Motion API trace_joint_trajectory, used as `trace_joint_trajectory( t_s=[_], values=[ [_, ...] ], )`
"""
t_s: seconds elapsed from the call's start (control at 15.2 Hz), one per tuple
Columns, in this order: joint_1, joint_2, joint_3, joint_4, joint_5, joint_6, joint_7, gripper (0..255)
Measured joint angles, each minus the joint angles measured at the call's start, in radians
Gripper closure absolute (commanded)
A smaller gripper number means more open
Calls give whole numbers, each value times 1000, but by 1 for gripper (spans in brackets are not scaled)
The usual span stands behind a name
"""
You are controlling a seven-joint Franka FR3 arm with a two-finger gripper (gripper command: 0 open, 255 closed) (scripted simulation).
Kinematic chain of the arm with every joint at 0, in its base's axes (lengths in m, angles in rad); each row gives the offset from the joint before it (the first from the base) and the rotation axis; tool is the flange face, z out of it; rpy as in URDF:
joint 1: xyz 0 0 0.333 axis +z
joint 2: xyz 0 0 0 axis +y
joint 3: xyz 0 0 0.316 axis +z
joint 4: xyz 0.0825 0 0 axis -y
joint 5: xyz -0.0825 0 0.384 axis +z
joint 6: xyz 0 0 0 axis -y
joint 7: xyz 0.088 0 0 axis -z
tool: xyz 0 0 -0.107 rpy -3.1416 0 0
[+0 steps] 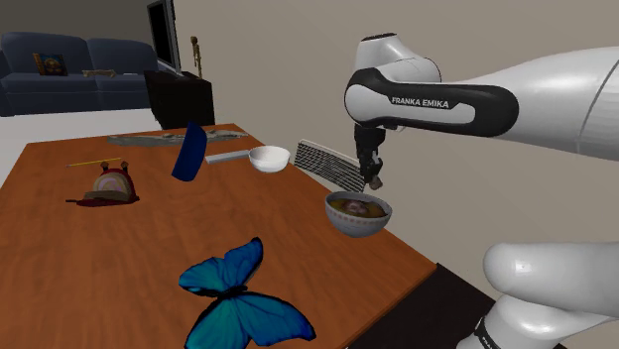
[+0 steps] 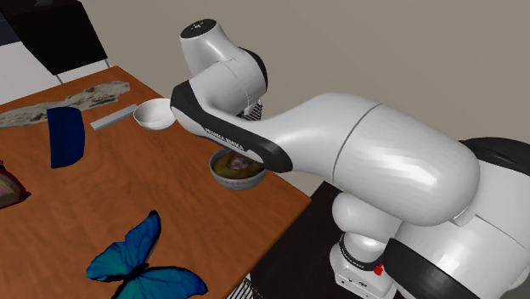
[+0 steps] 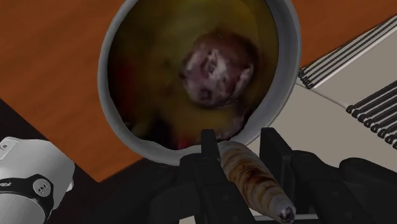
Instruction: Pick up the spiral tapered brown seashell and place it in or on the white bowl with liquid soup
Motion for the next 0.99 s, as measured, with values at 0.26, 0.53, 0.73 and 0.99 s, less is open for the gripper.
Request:
trace_joint_trajectory(
  t_s=[0.26, 0.53, 0.73, 0.99],
  values=[
    [8, -7, 18, -54, 16, 49, 2, 255],
    [5, -1, 44, -98, 28, 101, 4, 255],
    [7, -1, 63, -128, 39, 136, 9, 255],
    [7, 0, 68, -135, 42, 144, 10, 255]
  ],
)
